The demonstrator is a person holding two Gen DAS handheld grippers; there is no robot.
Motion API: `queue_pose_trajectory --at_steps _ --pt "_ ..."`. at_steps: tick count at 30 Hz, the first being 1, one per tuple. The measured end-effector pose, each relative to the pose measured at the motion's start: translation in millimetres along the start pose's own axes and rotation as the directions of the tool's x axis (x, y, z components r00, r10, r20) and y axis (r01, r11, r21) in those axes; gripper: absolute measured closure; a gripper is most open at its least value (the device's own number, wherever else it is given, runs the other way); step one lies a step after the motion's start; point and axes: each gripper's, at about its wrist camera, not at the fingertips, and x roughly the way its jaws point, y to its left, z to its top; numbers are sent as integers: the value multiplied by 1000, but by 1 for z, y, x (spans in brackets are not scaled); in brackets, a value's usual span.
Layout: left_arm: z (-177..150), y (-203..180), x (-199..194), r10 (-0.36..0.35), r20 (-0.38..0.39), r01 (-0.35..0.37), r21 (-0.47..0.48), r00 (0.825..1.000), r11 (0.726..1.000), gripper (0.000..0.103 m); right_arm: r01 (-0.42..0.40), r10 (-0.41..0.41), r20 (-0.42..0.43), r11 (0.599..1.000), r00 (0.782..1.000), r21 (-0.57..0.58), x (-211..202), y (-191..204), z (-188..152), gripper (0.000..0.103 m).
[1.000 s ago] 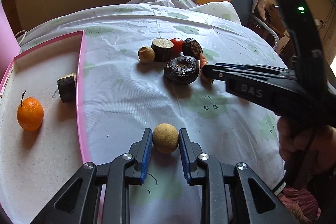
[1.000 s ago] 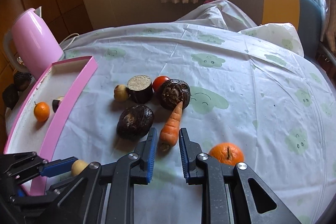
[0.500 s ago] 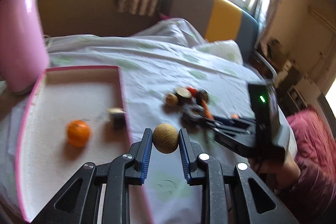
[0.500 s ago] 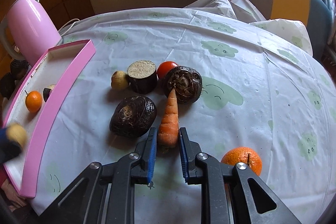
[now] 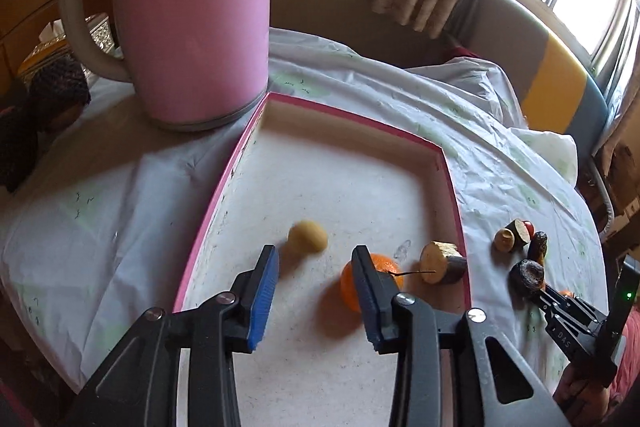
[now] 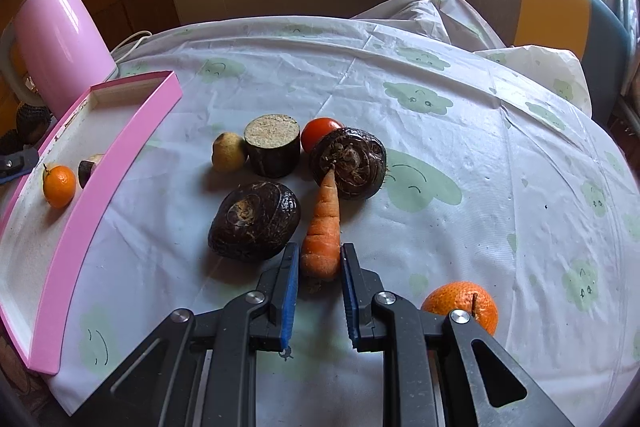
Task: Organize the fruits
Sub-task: 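Release the ball in the tray with the left tool while the right tool places the carrot there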
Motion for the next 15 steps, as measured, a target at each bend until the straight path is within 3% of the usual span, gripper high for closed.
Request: queue_pose_trajectory --at_steps 11,15 --pt "-22 -24 -19 -30 22 29 49 999 998 64 -3 1 46 998 999 57 -23 -2 -7 83" --pt "-25 -29 -23 -38 32 36 62 999 997 64 -40 35 76 996 997 74 -40 2 -11 83"
